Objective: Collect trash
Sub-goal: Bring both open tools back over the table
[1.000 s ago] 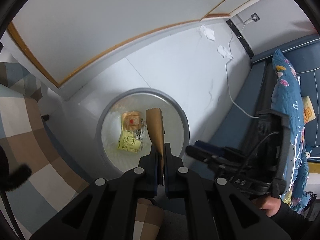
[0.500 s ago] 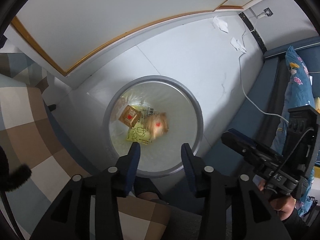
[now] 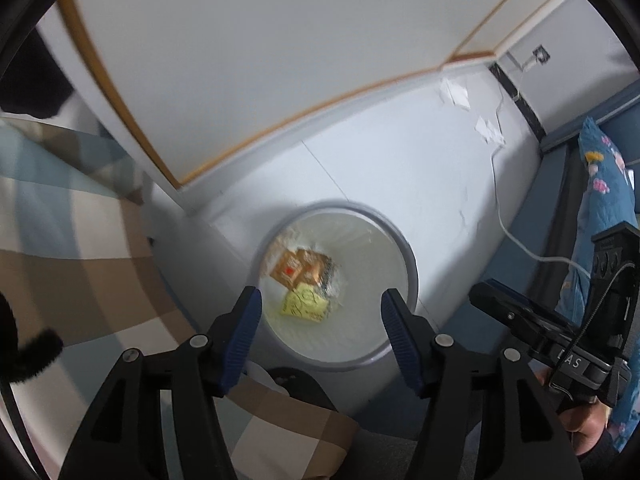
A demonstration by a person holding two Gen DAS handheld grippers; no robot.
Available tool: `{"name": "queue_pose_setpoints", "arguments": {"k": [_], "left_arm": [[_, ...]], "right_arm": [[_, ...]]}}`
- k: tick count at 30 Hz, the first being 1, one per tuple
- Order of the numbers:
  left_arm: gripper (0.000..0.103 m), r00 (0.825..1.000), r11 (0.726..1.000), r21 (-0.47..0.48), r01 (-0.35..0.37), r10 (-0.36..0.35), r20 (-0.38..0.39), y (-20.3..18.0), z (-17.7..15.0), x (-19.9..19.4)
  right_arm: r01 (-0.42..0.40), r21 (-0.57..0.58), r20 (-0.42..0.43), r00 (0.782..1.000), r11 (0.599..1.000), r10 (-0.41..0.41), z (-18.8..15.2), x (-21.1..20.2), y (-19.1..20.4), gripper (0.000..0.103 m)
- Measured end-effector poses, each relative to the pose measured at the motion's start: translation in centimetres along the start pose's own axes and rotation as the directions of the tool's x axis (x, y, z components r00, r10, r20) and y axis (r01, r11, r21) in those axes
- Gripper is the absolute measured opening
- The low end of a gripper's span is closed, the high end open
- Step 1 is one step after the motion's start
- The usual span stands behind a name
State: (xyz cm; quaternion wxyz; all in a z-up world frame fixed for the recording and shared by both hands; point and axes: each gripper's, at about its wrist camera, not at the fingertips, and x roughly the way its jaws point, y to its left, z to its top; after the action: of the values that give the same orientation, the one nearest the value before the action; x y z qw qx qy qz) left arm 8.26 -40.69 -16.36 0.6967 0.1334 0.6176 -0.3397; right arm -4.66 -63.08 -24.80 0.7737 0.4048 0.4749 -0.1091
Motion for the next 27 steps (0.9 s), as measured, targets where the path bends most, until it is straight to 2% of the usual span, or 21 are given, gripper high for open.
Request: {"name": "queue_pose_setpoints", "arguments": {"k": [5,9,11,17,18,22,23,27], "left_arm": [[0.068,0.994,0.999,-0.042,-0.028,0.032,0.106,0.8,-0.4,-3.2],[0.069,0.974,0.995,-0.078,-0.056,0.071,0.214,1.8,-1.1,-6.8],[0.077,0.964,0.993,-0.094,-0.07,0.091,0.251,2.2,-1.5,-7.9],[0.08,0.909,0.985,-0.144,-0.096,0.146,0.391,3.6,-3.7,-12.8],[0.08,0.895,0.983,-0.156,-0.1,0.158,0.418,4.1,-4.3,-13.9],[0.08,0.855,0.975,-0.19,-0.113,0.192,0.481,5.5,-5.9,-17.0],[0.081,0.844,0.973,-0.2,-0.114,0.201,0.497,5.9,-6.4,-17.7],[0.086,0.801,0.961,-0.246,-0.125,0.244,0.547,7.4,-8.0,-20.5]], "right_arm": [[0.0,-0.045,0.058,0.998,0.999,0.002,0.4,-2.6,1.9,0.068],[0.006,-0.093,0.117,0.993,0.996,0.005,0.5,-5.0,4.1,0.071],[0.009,-0.12,0.15,0.989,0.993,0.009,0.4,-6.4,5.4,0.072],[0.027,-0.217,0.257,0.966,0.976,0.031,-0.1,-11.2,9.9,0.072],[0.029,-0.229,0.27,0.962,0.973,0.035,-0.3,-11.8,10.4,0.073],[0.042,-0.299,0.354,0.933,0.953,0.07,-1.2,-15.2,14.1,0.081],[0.046,-0.318,0.368,0.927,0.947,0.079,-1.6,-15.9,15.2,0.085],[0.029,-0.37,0.385,0.915,0.928,0.125,-3.0,-17.5,18.6,0.085]]}}
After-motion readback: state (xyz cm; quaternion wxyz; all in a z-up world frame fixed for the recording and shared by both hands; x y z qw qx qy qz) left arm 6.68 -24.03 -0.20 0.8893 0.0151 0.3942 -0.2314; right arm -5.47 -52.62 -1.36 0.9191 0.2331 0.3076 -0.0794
